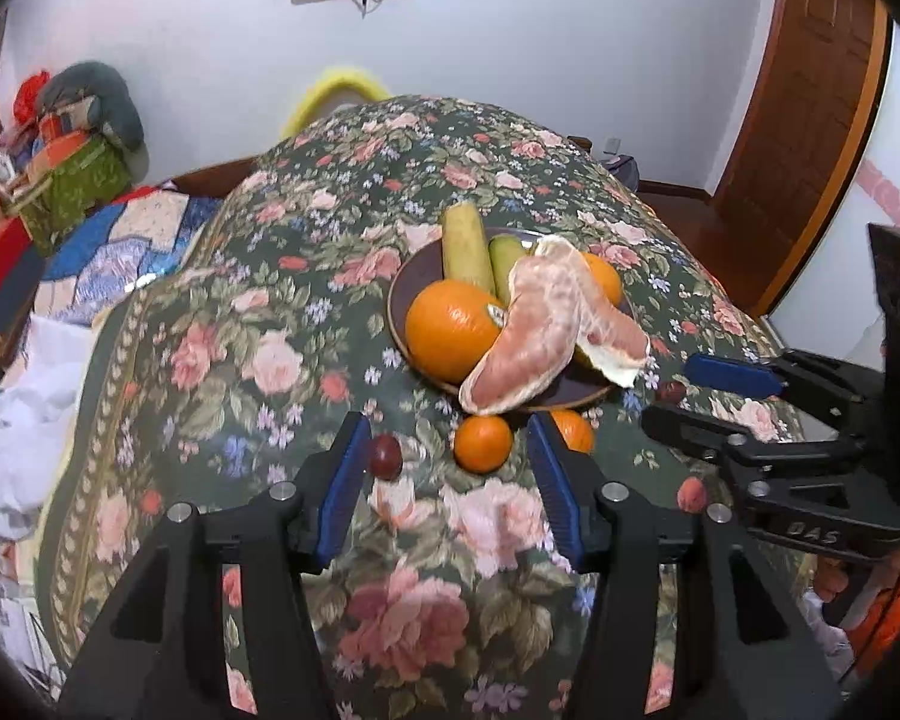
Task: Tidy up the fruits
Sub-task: 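Open left tool on the plate while right tool releases its segment and withdraws, then grasp a small mandarin with right tool while left tool grasps another mandarin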
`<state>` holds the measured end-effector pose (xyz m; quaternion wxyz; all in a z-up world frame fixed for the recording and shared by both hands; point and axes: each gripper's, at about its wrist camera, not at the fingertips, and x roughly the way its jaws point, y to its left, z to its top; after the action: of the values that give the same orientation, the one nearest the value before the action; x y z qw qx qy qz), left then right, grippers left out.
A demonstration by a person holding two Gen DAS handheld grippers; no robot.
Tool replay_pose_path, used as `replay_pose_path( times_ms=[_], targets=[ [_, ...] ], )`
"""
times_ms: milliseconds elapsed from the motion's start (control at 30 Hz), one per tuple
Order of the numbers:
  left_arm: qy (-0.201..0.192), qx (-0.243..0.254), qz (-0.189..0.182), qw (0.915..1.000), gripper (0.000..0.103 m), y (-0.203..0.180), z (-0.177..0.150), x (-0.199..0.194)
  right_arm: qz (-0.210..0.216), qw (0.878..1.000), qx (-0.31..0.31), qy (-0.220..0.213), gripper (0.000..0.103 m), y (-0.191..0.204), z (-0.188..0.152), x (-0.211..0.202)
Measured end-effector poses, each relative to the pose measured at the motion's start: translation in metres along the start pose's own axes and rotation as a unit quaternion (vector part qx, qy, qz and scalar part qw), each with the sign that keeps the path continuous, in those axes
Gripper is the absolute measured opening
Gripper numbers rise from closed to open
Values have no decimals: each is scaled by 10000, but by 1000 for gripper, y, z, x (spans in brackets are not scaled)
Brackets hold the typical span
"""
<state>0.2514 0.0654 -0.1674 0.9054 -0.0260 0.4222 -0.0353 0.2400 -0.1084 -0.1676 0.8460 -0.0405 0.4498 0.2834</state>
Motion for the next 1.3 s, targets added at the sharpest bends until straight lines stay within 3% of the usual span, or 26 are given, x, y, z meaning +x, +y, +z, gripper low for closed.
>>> replay_pose_path(
  times_ms=[467, 733, 1300],
  targets=[
    [173, 52, -94, 9998, 54, 9, -22, 21, 175, 9989, -52, 438, 50, 17, -8, 48],
    [280, 44, -95, 9996, 54, 11, -26, 37, 285, 9979, 64, 587, 35, 12, -9, 64],
    [485, 253, -143, 9984, 54, -17, -17, 73, 205, 9996, 155, 149, 34, -10, -14, 17]
  ],
)
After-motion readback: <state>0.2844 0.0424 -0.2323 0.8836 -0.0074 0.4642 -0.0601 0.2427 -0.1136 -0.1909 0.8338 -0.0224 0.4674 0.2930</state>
